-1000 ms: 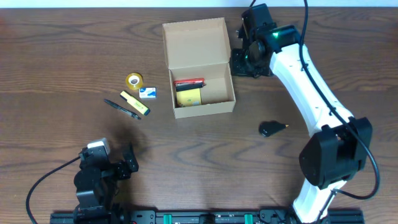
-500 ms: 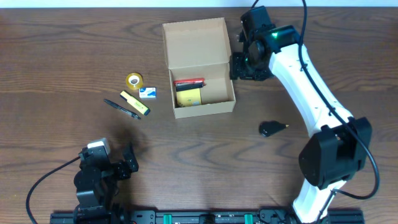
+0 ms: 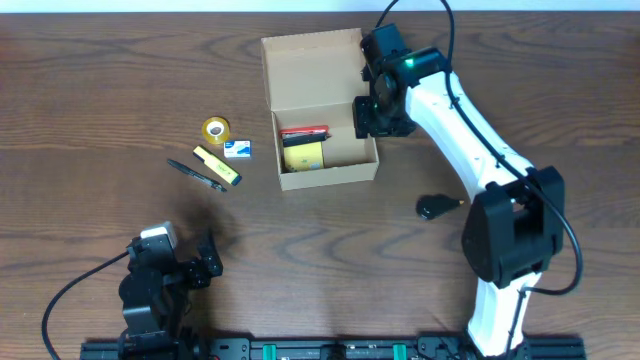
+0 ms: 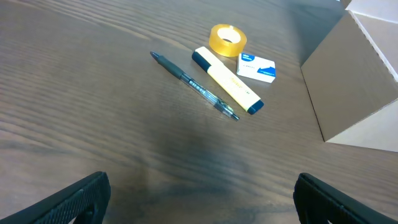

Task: Pack container
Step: 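Raise the right gripper out of the box and move it back right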

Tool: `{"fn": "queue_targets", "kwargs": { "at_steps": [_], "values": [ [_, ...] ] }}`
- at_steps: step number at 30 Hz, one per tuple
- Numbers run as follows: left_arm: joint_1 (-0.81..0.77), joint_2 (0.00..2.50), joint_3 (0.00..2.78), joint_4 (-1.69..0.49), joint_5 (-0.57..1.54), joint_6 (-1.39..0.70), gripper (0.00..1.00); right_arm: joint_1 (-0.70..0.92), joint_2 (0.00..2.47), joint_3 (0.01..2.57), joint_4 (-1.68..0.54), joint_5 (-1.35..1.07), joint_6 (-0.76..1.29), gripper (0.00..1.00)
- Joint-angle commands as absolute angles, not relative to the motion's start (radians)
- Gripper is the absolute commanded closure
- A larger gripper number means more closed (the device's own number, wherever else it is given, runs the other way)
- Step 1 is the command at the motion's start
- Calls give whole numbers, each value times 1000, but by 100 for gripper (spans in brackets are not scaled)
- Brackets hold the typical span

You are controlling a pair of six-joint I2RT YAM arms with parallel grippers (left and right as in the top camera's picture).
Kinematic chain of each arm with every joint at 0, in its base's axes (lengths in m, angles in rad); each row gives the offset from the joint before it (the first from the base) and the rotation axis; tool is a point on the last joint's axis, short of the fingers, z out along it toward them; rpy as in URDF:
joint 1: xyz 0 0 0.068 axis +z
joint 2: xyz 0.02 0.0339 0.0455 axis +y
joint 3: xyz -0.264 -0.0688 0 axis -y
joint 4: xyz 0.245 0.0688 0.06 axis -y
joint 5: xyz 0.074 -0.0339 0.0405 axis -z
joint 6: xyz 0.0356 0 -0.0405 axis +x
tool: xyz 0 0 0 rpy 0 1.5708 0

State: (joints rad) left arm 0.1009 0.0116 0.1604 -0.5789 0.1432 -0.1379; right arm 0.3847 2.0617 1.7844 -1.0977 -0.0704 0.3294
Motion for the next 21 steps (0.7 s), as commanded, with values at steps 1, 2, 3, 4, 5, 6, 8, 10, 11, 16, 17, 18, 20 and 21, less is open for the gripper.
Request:
{"fn": "queue_targets", "kwargs": {
  "at_steps": [1,2,3,4,5,6,8,10,11,16,17,18,20,21],
  "values": [
    [97,5,154,-579,147,-138,5,391,2092,1785,-1090,-49,321,62],
    [97,5,154,-579,147,-138,5,392,2096,1785,-1089,-49,321,66],
    [97,5,154,-579,147,-138,5,393,2101,1785,-1089,-49,321,69],
    [97,5,154,-579,147,-138,5,393,2103,1785,-1089,-49,321,73],
    [97,5,154,-579,147,-138,5,393,2105,1785,-1089,-49,321,78],
    [97,5,154,-579,147,-138,5,394,2105,1785,-1089,-49,321,82],
    [97,5,154,-579,147,-138,5,394,2105,1785,-1089,-49,321,89],
    [97,5,154,-579,147,-138,5,394,2105,1785,-1090,-49,321,92],
    [97,5,154,-579,147,-138,5,394,2105,1785,-1092,-50,321,92],
    [97,5,154,-579,147,-138,5,394,2105,1785,-1099,-61,341,96],
    [97,5,154,-579,147,-138,5,394,2105,1785,-1103,-62,349,98],
    [97,5,154,-579,147,-138,5,394,2105,1785,-1110,-65,357,98],
    [97,5,154,-579,147,-138,5,394,2105,1785,-1125,-73,366,99],
    [97,5,154,-579,147,-138,5,394,2105,1785,-1132,-83,367,99]
  ]
}}
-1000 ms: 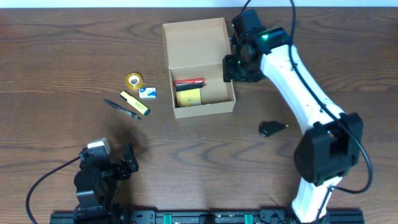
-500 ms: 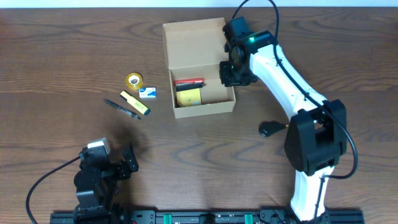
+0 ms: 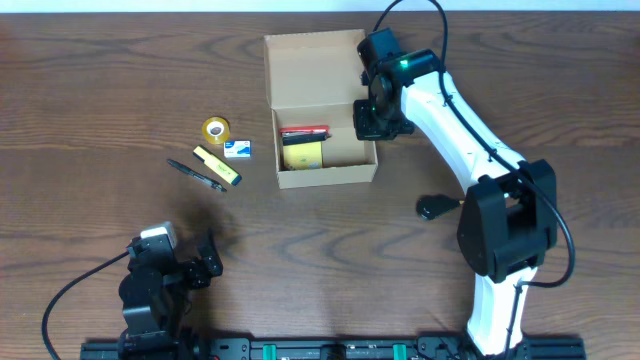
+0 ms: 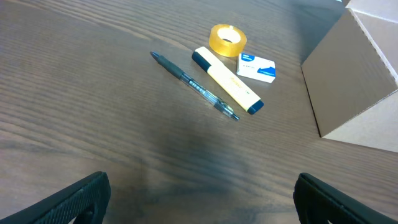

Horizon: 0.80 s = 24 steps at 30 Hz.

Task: Pack container
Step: 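Raise the right gripper out of the box and move it back right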

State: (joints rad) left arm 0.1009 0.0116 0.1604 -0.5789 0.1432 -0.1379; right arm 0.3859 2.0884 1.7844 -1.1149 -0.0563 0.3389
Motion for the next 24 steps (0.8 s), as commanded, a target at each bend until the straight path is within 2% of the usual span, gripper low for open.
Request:
{"fn": "queue_targets", "kwargs": {
  "at_steps": [1,21,22,23,24],
  "values": [
    [97,5,154,-579,147,-138,5,394,2105,1785,-1141,-91,367,99],
    [97,5,154,-579,147,-138,5,422,2105,1785,-1249,-109,370,99],
    [97,5,154,-579,147,-138,5,421,2105,1785,-1250,-109,370,93],
    [97,5,154,-579,147,-138,5,421,2105,1785,-1249,-109,370,82],
    [97,5,154,-579,147,-138,5,422,2105,1785,-1249,-109,371,76]
  ]
}}
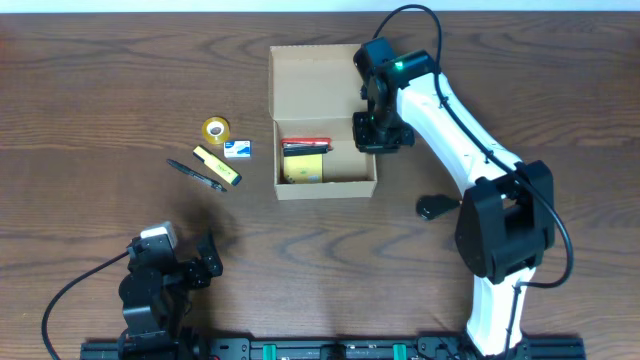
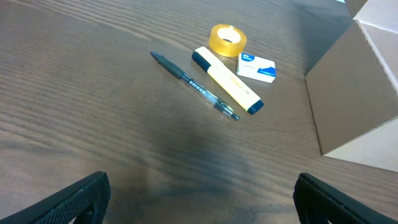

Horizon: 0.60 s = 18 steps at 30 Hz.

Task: Pack container
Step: 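Raise the right gripper out of the box and move it back right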

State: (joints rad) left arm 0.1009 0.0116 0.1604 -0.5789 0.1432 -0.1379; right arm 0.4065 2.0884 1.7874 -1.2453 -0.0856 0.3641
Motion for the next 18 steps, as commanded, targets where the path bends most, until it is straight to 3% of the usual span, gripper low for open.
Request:
{"fn": "queue_targets", "kwargs": {
  "at_steps": [1,2,3,4,18],
  "values": [
    [97,5,154,-579,147,-138,5,421,2105,1785,-1249,-109,371,67],
    [97,5,154,-579,147,-138,5,421,2104,1786,-1249,-109,375,44],
    [97,5,154,-579,147,-138,5,421,2104,1786,-1249,-110,387,6],
    [97,5,154,-579,147,-138,5,421,2102,1787,-1250,-113,399,1],
    [97,5,154,-579,147,-138,5,418,1899,1998,-1248,-120,432,1]
  ]
}}
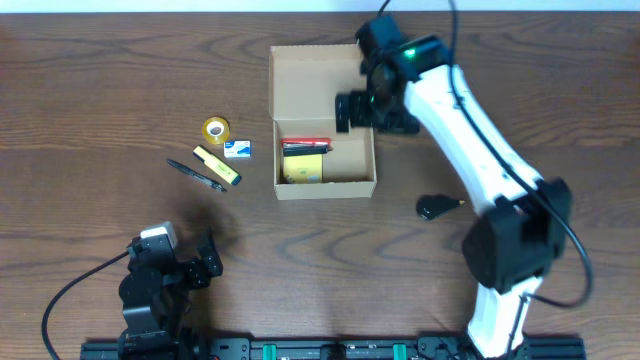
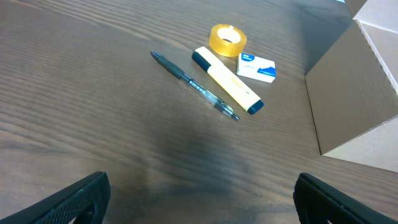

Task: Pack container
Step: 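Raise the right gripper out of the box and move it back right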

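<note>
The open cardboard box (image 1: 322, 95) stands at the back middle of the table, with a red item (image 1: 306, 146) and a yellow item (image 1: 304, 168) inside. My right gripper (image 1: 347, 110) hovers over the box's right half; its jaws are not distinguishable from above. To the left of the box lie a tape roll (image 2: 227, 40), a small white and blue box (image 2: 256, 67), a yellow highlighter (image 2: 227, 81) and a pen (image 2: 194, 85). My left gripper (image 2: 202, 199) rests low near the front left, open and holding nothing, well short of those items.
A small black object (image 1: 437, 206) lies on the wood to the right of the box, beside the right arm (image 1: 470, 120). The box's side wall (image 2: 354, 93) fills the right of the left wrist view. The left arm's base (image 1: 150, 290) sits at the front edge.
My right gripper was at the box's right wall and is now further left and back, over the inside of the box. The box and the left arm have stayed put.
First the box stood skewed with my right gripper at its right wall. A moment later it sat straighter. By the last earlier moment it was square to the table, the gripper still at the wall. Now the gripper is over the box's interior.
</note>
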Tool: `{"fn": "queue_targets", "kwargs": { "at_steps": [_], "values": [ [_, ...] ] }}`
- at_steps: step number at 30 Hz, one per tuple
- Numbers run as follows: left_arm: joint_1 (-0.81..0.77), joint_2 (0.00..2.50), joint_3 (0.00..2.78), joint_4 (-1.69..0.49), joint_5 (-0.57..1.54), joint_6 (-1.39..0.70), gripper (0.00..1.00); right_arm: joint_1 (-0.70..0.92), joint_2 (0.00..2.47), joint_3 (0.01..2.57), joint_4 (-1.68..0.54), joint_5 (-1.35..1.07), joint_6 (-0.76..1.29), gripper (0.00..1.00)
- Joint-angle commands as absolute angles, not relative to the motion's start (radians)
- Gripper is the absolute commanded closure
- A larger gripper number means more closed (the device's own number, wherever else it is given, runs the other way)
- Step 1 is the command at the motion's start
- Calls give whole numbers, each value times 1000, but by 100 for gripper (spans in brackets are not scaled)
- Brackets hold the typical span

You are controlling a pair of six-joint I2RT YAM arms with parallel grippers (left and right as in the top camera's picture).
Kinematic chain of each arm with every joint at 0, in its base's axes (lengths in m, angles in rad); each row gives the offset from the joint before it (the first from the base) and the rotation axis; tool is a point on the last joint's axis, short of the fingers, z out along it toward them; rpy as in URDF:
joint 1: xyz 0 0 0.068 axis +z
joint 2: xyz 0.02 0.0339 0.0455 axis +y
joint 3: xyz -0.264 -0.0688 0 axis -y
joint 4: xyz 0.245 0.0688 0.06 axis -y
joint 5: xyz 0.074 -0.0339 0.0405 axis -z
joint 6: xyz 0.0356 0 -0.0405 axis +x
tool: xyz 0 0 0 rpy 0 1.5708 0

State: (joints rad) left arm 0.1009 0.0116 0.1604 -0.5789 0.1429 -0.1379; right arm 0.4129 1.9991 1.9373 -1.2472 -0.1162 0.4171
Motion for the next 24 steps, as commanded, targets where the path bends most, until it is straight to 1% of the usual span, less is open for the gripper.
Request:
{"fn": "queue_targets", "kwargs": {
  "at_steps": [1,5,8,13,15,18,21,24],
  "values": [
    [97,5,154,-579,147,-138,5,417,1878,2003,-1239,-120,432,1],
    [97,5,154,-579,147,-138,5,416,1831,2003,-1222,-111,428,1],
    [97,5,154,-579,147,-138,5,415,1827,2003,-1209,-76,331,1],
    [97,5,154,-579,147,-138,5,396,1823,2003,-1320,95,260,1],
    [97,5,154,-579,147,-138,5,393,1823,2003,-1369,198,166,1],
    [97,5,154,-579,147,-138,5,391,1824,2000,-1324,306,22,1],
    [97,5,154,-579,147,-138,5,375,1824,2000,-1198,275,-236,1],
    [97,5,154,-579,147,-138,5,347,1824,2000,-1102,169,-466,1]
  ]
}}
